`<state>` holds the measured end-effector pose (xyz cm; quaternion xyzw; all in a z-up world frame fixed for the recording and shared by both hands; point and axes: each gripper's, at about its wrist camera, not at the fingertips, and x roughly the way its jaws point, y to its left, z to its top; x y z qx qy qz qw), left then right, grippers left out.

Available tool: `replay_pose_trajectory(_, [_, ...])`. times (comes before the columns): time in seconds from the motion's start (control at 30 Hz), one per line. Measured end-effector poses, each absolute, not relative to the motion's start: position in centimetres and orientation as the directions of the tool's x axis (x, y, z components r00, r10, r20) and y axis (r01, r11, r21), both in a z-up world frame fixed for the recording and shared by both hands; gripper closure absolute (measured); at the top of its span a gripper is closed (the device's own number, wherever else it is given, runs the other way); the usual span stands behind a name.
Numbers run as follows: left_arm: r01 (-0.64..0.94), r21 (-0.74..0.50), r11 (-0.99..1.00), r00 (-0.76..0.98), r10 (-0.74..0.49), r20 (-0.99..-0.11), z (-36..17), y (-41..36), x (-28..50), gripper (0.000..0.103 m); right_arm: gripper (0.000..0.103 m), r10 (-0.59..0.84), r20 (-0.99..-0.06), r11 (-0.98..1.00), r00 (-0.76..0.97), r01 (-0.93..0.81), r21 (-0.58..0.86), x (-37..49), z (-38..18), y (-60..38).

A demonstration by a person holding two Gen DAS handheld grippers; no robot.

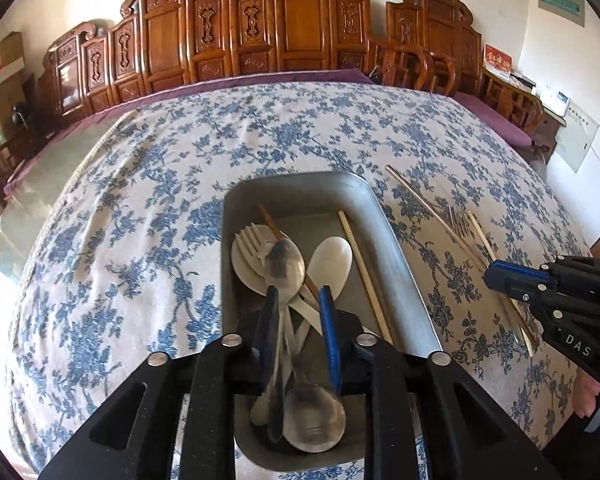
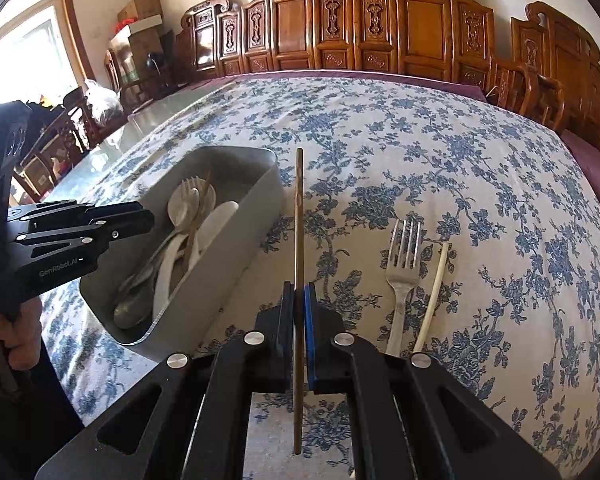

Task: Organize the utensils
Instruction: 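Lower the held chopstick into the tray and open the right gripper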

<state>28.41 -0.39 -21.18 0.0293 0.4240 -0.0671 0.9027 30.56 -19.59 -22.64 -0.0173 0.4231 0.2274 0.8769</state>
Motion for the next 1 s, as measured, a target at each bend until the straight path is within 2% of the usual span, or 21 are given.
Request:
replay_pose_trajectory(0.07, [0.142, 0.002, 0.990, 0.639, -0.090, -0.764, -20.9, -0.1, 28.3, 0.078, 0.097, 0.394, -0.743, 0.893, 0.541, -0.417, 0.169, 30.3, -22.3, -19.3])
replay_pose_trajectory(0.13, [0.135, 0.003, 0.991, 0.645, -0.086, -0.759, -20.6, 0.3, 28.3, 0.072, 0.097, 0.404, -0.735, 0.889, 0.545, -0.423, 0.174, 30.0, -21.8, -19.0])
replay_pose_trajectory(0.2, [0.128, 0.006, 0.992, 0.651, -0.080, -0.755, -20.4, 0.6, 28.3, 0.060, 0.097, 0.414, -0.727, 0.885, 0.549, -0.430, 0.179, 29.6, -21.4, -18.6])
replay_pose_trajectory(0.23, [0.125, 0.008, 0.992, 0.654, -0.077, -0.752, -20.3, 0.8, 28.3, 0.058, 0.097, 0.419, -0.723, 0.882, 0.550, -0.434, 0.181, 29.5, -21.2, -18.4])
replay_pose_trajectory(0.3, [0.115, 0.015, 0.993, 0.665, -0.066, -0.744, -19.9, 1.1, 28.2, 0.044, 0.097, 0.429, -0.717, 0.878, 0.550, -0.440, 0.188, 29.2, -20.9, -18.1])
replay_pose_trajectory(0.33, [0.111, 0.016, 0.994, 0.670, -0.063, -0.740, -19.8, 1.3, 28.2, 0.042, 0.097, 0.434, -0.716, 0.875, 0.548, -0.445, 0.190, 29.1, -20.8, -17.7])
replay_pose_trajectory(0.53, [0.084, 0.014, 0.996, 0.669, -0.046, -0.742, -19.7, 2.6, 28.6, 0.038, 0.097, 0.440, -0.725, 0.872, 0.530, -0.443, 0.206, 29.1, -20.8, -16.5])
replay_pose_trajectory(0.6, [0.073, 0.013, 0.997, 0.669, -0.040, -0.742, -19.7, 3.1, 28.7, 0.031, 0.097, 0.450, -0.726, 0.870, 0.520, -0.440, 0.224, 29.2, -20.8, -16.1])
replay_pose_trajectory(0.8, [0.047, 0.009, 0.999, 0.668, -0.025, -0.744, -19.7, 4.2, 28.9, 0.030, 0.097, 0.485, -0.726, 0.858, 0.489, -0.425, 0.287, 29.4, -20.6, -14.1])
replay_pose_trajectory(1.0, [0.036, 0.006, 0.999, 0.675, -0.019, -0.737, -19.5, 4.9, 28.8, 0.030, 0.097, 0.472, -0.744, 0.866, 0.473, -0.405, 0.292, 30.1, -21.3, -11.7])
